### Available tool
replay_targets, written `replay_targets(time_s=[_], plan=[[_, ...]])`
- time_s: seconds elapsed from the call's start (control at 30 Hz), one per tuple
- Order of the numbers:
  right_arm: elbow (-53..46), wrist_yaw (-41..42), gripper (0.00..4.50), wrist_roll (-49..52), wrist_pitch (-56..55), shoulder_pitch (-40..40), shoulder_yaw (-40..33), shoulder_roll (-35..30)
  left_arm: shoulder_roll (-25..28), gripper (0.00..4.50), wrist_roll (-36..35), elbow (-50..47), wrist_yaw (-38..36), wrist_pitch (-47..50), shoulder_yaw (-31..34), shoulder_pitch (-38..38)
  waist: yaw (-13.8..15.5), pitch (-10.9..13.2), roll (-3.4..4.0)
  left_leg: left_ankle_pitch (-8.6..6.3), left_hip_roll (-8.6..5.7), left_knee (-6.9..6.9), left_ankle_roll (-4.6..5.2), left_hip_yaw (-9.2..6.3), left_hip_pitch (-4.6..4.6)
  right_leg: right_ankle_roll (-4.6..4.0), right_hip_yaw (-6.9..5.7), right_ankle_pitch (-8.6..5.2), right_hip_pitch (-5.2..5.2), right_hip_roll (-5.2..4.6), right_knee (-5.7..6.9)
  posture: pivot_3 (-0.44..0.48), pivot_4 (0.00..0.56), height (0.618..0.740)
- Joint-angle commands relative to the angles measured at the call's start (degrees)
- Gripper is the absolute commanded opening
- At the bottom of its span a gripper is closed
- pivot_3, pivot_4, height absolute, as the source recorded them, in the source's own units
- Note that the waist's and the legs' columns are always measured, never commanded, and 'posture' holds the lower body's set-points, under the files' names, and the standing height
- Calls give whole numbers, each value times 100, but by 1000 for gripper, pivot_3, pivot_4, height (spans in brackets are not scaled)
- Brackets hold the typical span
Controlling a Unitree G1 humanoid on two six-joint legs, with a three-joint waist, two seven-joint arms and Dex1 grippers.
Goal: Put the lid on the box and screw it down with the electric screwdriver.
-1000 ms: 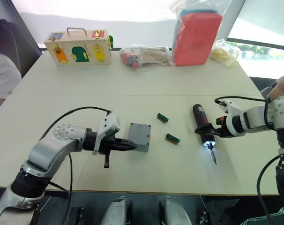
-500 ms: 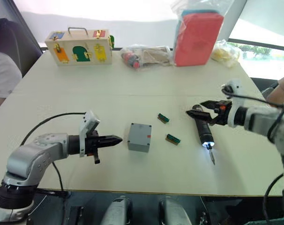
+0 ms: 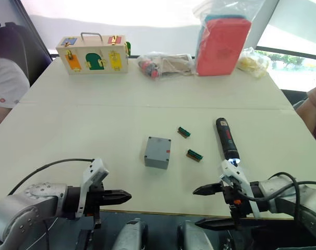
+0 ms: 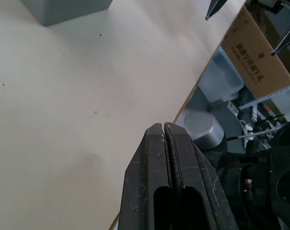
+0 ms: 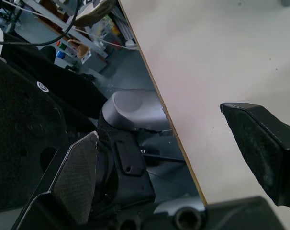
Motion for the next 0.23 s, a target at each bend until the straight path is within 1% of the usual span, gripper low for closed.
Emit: replay_targets(time_s=[0.03, 0.23], plan=[[25, 155, 4493, 69, -23, -176, -35, 36, 30, 0, -81, -227, 71, -174, 188, 124, 2, 0, 0, 0, 0, -1, 0, 0, 0, 0, 0, 0, 0, 0, -1, 0, 150, 738], [245, 345, 4493, 24, -32, -341, -30, 29, -29, 0, -99, -325, 195, -357, 256, 313, 2, 0, 0, 0, 0, -4, 0, 0, 0, -1, 0, 0, 1, -1, -7, 0, 150, 738]])
